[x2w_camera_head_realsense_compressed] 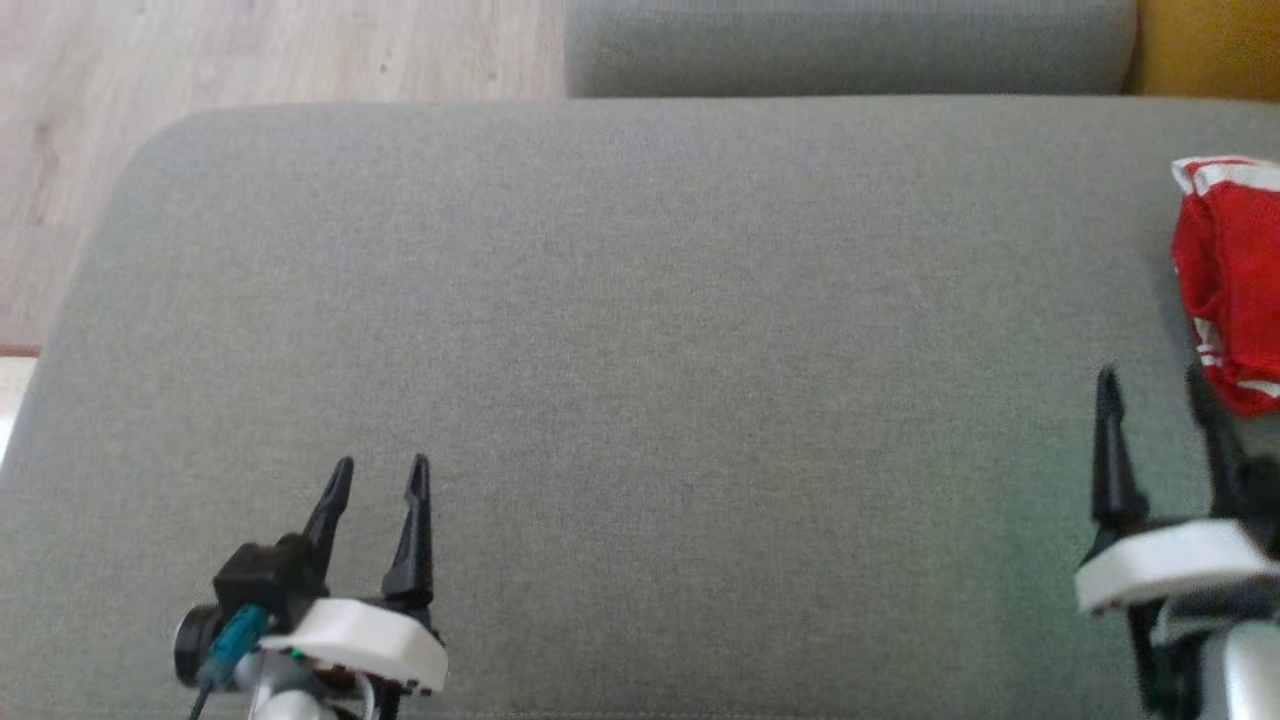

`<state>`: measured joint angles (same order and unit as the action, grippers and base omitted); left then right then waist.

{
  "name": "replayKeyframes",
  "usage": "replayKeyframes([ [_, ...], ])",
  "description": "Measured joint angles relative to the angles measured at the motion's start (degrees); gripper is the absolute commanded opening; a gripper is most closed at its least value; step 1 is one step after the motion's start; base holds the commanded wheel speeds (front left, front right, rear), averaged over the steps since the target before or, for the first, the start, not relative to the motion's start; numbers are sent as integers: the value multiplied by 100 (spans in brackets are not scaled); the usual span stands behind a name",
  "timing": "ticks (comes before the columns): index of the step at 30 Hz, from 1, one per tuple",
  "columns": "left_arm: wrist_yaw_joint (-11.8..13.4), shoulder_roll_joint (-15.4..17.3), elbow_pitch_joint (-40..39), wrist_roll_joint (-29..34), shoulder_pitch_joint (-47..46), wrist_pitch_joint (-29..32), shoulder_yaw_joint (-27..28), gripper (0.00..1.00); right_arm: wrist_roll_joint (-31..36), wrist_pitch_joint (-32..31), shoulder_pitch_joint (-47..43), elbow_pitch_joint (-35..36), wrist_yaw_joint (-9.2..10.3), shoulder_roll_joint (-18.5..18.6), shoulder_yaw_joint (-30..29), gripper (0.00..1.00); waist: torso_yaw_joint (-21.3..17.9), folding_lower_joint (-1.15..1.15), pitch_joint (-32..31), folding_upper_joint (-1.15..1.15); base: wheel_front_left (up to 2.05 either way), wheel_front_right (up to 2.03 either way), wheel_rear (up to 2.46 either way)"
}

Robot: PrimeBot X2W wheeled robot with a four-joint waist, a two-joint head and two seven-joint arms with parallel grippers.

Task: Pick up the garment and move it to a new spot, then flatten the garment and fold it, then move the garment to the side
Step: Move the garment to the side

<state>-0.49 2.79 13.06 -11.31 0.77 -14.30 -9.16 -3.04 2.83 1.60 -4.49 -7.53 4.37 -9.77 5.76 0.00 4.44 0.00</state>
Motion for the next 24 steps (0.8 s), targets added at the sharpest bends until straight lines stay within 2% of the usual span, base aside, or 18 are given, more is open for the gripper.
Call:
replayKeyframes([
  [5, -198, 4, 37, 124, 200, 0, 91, 100, 55, 579, -315, -524, 0, -165, 110, 100, -55, 0, -196, 0, 0, 0, 0],
  [12, -254, 5, 127, 166, 427, 0, 275, 100, -64, 933, -478, -1219, 0, -186, 364, 100, -276, 0, -450, 0, 0, 0, 0],
  [24, -203, 3, 132, 155, 501, 0, 267, 100, -101, 1099, -466, -1481, 0, -187, 378, 100, -396, 0, -571, 0, 0, 0, 0],
])
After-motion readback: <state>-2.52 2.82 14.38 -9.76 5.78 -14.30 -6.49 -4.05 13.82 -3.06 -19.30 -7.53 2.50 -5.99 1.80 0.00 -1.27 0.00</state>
